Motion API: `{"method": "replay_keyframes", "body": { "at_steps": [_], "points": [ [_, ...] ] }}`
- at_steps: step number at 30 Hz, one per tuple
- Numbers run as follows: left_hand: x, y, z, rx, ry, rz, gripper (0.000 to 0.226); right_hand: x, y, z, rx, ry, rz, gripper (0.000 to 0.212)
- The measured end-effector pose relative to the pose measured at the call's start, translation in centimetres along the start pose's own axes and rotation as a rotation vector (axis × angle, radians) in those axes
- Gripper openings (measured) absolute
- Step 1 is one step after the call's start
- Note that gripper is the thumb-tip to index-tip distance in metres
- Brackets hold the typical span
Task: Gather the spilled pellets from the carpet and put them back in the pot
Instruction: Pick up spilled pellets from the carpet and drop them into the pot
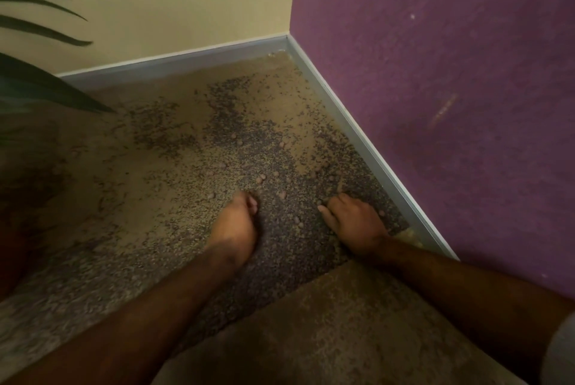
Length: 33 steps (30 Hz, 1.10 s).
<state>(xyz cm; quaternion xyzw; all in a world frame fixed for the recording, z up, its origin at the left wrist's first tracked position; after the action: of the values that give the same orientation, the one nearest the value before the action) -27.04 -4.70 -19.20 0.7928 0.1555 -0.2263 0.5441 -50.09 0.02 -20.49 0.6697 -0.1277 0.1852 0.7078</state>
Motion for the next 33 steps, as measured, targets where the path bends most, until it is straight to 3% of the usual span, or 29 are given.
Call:
{"method": "replay_keyframes", "body": {
  "at_steps": [3,5,7,9,11,14,19,22,24,26,29,33],
  "points": [
    [0.5,1.0,0.0,-0.077,0.09,-0.211,0.011,-0.3,0.9,0.8,-0.093,-0.171,0.27,0.035],
    [0.7,1.8,0.0,-0.082,0.183,-0.397,0.015,0.1,1.5,1.3,-0.209,-0.365,0.579,0.039],
    [0.8,2.4,-0.3,0.035,0.299,-0.726,0.02,1.0,1.3,1.9,-0.236,-0.678,1.113,0.036],
    [0.8,3.3,-0.8,0.2,0.364,-1.078,0.022,2.3,0.8,2.4,-0.127,-0.952,1.632,0.03],
    [0.9,4.5,-1.4,0.317,0.35,-1.367,0.021,4.1,1.3,2.8,0.046,-0.974,1.968,0.031],
    [0.7,6.0,-3.1,0.435,0.247,-1.612,0.015,6.9,2.8,3.2,0.219,-0.824,2.195,0.028],
    [0.6,7.1,-5.4,0.45,0.228,-1.756,0.024,11.7,4.9,3.9,0.341,-0.692,2.254,0.032],
    [0.2,8.7,-6.3,0.451,0.304,-1.763,0.031,14.7,4.8,4.3,0.426,-0.786,2.144,0.038],
    [0.3,10.5,-6.9,0.44,0.397,-1.6,0.035,16.9,4.1,4.4,0.495,-0.918,1.91,0.038],
    [1.2,12.4,-7.8,0.423,0.488,-1.293,0.037,18.9,3.5,4.6,0.555,-1.026,1.678,0.035],
    [3.8,16.1,-9.6,0.386,0.532,-0.908,0.034,22.6,3.9,5.9,0.622,-1.013,1.468,0.032],
    [8.3,21.6,-12.6,0.281,0.521,-0.897,0.03,28.3,5.3,8.1,0.704,-0.897,1.313,0.032]
  ]
}}
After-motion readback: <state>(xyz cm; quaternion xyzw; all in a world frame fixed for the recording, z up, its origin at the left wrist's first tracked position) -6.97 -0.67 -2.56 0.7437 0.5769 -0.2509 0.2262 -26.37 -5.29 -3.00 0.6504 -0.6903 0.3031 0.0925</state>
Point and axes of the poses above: each hand's wrist, its own z-axis towards the middle knuckle, its own y-axis out of the back of the hand, x = y × z, the point moved 3 cm from there along z, towards the middle knuckle, and after that the axes turned 13 degrees about z, right-handed, at the moved point
